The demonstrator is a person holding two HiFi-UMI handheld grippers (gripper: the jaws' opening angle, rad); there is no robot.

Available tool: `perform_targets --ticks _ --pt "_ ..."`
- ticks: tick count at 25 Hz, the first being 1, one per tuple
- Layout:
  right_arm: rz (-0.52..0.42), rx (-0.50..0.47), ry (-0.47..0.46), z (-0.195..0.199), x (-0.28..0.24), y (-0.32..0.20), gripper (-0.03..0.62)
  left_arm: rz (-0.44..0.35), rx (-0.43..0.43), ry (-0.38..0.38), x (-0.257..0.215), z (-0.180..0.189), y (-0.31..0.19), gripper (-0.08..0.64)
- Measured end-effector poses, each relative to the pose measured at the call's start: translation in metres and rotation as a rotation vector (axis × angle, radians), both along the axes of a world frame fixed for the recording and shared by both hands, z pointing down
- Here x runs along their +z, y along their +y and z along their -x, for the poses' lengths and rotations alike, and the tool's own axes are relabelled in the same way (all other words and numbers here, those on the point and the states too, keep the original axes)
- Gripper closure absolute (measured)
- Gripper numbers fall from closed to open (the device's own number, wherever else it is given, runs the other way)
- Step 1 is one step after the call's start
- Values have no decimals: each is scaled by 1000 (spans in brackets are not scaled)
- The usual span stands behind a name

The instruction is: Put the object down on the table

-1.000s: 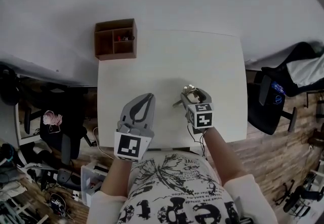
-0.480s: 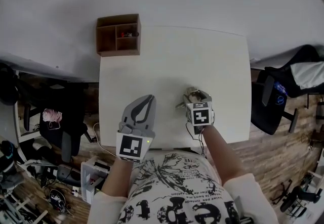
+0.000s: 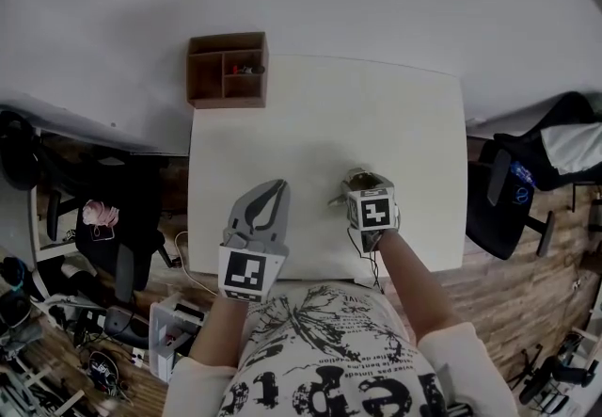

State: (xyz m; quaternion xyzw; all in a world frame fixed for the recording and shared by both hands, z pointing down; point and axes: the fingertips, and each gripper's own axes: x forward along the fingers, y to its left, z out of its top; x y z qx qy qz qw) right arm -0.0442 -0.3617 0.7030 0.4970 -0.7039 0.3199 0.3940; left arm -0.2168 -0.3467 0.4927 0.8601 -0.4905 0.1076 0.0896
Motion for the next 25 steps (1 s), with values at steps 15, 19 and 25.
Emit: perform_targets --ticks 15,19,25 --pt "-681 -12 -319 -5 -198 -24 476 -117 -16 -1 -49 -29 4 548" --pt "-819 -30 -324 -15 -242 -16 542 -148 -25 0 -65 -35 8 548" --pt "-964 -111 -370 -25 -285 6 600 -184 -45 0 -88 -40 16 548"
